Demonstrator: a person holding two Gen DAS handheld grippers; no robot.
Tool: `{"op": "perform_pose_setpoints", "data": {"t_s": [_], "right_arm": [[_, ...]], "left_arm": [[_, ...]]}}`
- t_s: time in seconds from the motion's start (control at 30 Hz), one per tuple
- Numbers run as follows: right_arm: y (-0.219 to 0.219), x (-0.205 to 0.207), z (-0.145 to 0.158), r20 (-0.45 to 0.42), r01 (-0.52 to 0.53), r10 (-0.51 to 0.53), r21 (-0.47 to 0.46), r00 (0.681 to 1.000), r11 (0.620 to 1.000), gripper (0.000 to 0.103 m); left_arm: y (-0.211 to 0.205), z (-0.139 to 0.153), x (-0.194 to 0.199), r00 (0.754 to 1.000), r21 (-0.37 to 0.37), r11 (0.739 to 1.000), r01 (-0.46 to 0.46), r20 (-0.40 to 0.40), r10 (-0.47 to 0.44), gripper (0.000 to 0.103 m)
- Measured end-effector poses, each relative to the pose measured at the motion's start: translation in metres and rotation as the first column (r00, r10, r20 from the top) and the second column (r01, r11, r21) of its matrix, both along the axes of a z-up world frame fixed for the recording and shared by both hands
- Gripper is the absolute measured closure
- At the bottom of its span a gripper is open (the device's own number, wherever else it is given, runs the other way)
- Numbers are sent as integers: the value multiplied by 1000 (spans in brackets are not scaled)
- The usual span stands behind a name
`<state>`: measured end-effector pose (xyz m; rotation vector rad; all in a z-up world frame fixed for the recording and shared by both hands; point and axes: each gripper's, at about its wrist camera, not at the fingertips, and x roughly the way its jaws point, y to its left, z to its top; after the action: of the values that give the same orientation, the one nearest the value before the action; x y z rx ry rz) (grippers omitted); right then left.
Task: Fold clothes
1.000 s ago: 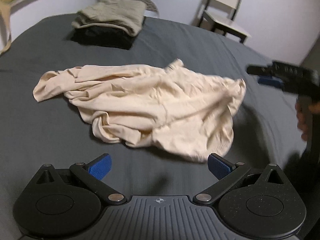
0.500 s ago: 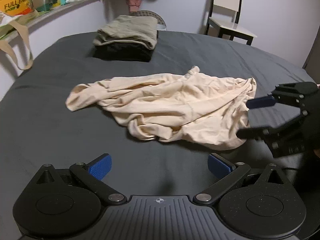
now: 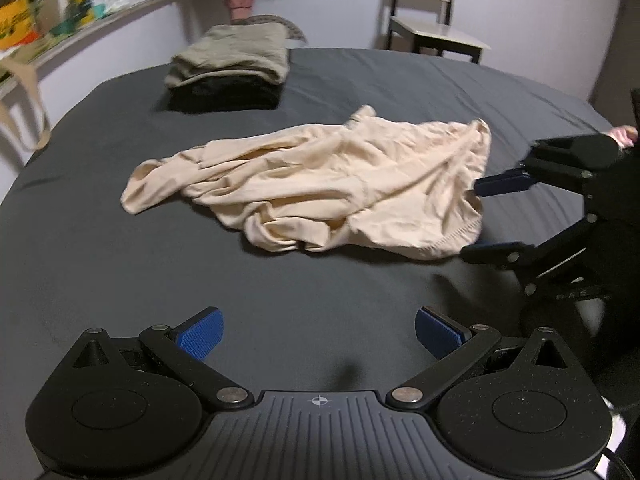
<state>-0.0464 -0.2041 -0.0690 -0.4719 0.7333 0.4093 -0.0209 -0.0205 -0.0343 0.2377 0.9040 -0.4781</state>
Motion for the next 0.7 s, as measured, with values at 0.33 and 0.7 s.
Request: {"op": "perform_pose_setpoints", "data": {"t_s": [0.33,0.7], "right_arm": [[26,-7,-34,187,-6,84,-382,979,924,87],[-42,2,62,29,62,-82,419,996,906,91]], "left_arm": [[-21,1,-10,994,30,995,98,39,-99,0],[-31,6,-16,985,20,990,139,97,-140,0]]}}
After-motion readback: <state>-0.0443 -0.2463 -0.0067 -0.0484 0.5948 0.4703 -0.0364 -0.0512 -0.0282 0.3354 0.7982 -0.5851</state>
